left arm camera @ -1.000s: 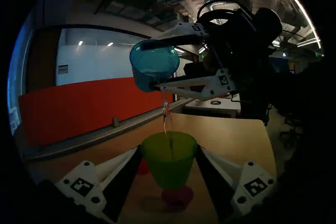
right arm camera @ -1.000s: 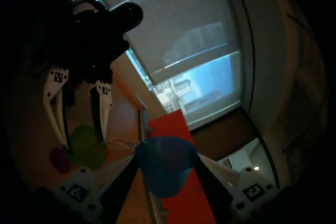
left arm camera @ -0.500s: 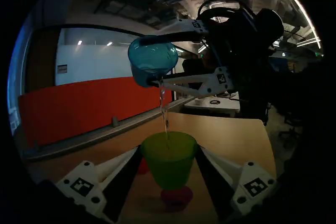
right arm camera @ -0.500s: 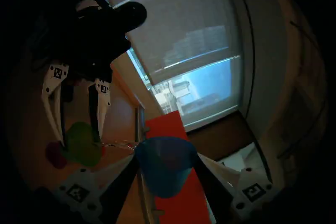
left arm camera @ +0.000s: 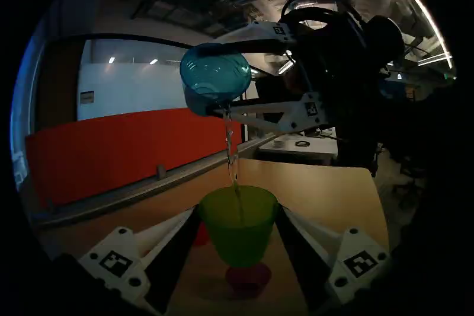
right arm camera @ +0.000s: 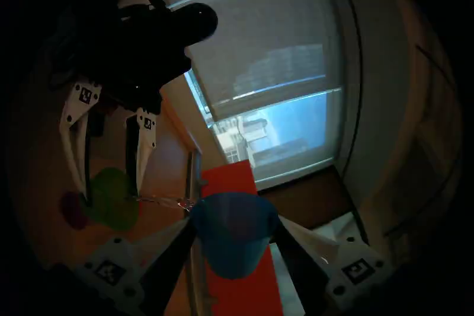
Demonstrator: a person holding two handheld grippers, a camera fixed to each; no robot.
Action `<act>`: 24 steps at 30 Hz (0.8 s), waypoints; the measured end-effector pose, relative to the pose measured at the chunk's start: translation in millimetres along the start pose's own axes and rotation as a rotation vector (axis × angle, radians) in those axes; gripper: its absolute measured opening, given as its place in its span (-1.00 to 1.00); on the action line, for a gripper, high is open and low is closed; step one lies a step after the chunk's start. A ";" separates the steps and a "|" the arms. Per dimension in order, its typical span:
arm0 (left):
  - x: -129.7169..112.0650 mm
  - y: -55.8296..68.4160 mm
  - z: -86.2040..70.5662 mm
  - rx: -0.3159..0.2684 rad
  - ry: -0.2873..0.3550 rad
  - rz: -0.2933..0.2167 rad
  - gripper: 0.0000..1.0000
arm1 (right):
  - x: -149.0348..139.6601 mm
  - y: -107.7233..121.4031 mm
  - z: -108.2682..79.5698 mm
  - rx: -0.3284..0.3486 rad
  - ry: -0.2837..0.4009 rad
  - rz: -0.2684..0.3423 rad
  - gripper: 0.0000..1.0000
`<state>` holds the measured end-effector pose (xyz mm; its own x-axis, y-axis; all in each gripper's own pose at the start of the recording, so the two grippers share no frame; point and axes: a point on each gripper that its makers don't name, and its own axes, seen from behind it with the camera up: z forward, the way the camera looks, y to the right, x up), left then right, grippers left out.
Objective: Pour water
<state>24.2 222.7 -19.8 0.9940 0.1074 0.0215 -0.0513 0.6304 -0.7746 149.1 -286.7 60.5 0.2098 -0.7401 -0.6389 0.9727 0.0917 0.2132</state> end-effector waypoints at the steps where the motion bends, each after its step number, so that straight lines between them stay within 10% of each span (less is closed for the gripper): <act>1: 0.0 0.0 0.2 0.000 -0.001 0.000 0.76 | 0.1 0.5 0.0 -0.002 0.000 -0.005 0.80; 24: -3.8 -1.9 3.8 -0.006 -0.003 -0.006 0.76 | 1.7 4.6 0.8 -0.024 0.001 -0.125 0.80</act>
<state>20.2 224.0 -16.0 0.9940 0.1057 0.0281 -0.0446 0.6261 -0.7784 153.9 -288.1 61.0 0.0867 -0.7459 -0.6603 0.9934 0.0144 0.1141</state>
